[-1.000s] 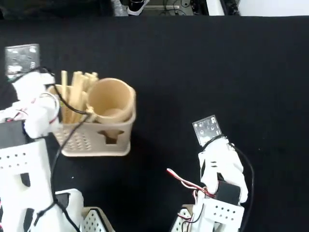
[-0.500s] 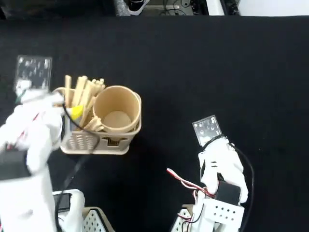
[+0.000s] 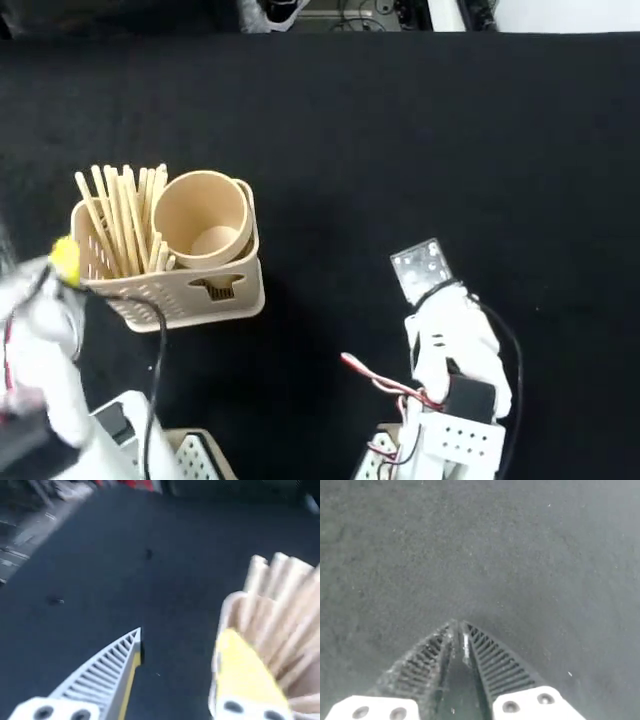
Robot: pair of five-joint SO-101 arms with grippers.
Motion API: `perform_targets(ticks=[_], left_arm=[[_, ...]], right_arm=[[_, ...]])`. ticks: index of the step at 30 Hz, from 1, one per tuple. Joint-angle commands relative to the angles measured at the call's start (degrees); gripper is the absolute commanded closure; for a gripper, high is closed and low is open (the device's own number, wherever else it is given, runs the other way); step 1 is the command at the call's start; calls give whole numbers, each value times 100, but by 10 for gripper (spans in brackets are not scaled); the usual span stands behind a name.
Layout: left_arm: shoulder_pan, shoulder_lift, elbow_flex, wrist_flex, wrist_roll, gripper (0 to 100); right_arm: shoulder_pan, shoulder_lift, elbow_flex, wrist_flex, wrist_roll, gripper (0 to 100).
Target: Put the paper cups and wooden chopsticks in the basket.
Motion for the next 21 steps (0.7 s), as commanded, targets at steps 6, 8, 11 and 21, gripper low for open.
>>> perform_targets(ticks=[6, 8, 11, 21], left_arm=[[-22, -2127, 2932, -1248, -26, 923], [31, -2804, 3776, -1495, -26, 934], [13, -2752, 4347, -1714, -62, 955], [48, -2804, 6167, -2057, -62, 957]], right_arm=[[-404, -277, -13, 756, 18, 985], [-404, -277, -13, 1090, 35, 985], [-404, -277, -13, 1275, 35, 985], [-404, -277, -13, 1275, 35, 985]])
